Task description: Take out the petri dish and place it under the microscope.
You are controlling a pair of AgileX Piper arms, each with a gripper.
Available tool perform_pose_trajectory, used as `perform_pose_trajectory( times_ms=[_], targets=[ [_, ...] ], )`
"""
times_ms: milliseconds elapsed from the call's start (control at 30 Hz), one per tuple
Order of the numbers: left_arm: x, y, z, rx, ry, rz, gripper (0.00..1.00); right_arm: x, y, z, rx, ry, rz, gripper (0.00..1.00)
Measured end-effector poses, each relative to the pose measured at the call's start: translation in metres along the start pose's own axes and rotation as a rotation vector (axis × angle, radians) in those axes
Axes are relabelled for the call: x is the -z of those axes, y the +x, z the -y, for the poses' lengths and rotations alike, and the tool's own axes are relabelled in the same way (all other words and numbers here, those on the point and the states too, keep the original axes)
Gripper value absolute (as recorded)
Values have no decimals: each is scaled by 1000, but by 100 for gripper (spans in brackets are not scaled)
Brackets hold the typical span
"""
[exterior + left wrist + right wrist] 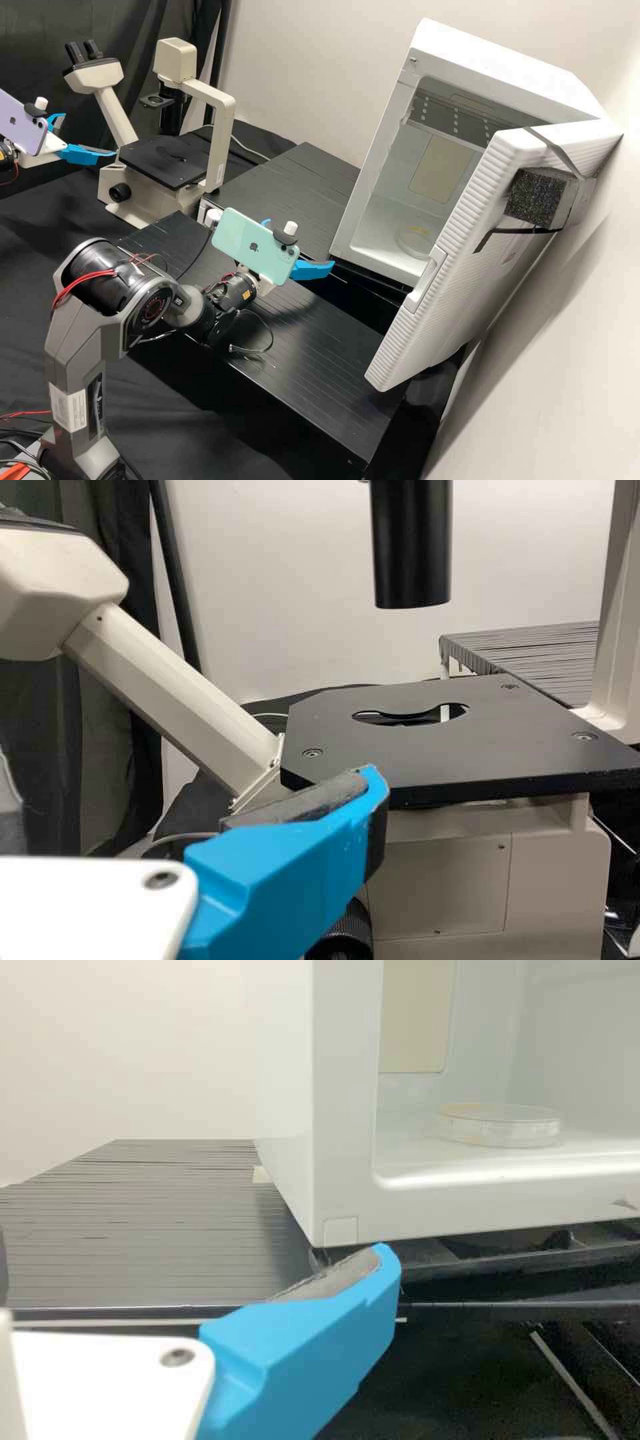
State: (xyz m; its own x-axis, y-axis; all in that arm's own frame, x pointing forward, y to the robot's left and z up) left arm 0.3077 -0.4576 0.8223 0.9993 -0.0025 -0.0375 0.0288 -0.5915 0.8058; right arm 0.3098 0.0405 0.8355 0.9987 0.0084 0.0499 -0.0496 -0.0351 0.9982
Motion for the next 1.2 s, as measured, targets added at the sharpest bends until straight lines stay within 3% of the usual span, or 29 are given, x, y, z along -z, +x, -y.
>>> perform_pose_trajectory(
  times_ms=[400, 533, 833, 1200],
  targets=[
    [0, 0, 0, 0, 0, 0, 100, -6, -8, -3, -21, -10, -6, 100],
    [0, 0, 0, 0, 0, 0, 100, -19, -26, -17, -64, -4, -9, 100],
    [0, 0, 0, 0, 0, 0, 100, -55, -49, -64, -248, 25, 3, 100],
    [0, 0, 0, 0, 0, 0, 100, -74, -11, -97, -328, -1, 12, 100]
  ],
)
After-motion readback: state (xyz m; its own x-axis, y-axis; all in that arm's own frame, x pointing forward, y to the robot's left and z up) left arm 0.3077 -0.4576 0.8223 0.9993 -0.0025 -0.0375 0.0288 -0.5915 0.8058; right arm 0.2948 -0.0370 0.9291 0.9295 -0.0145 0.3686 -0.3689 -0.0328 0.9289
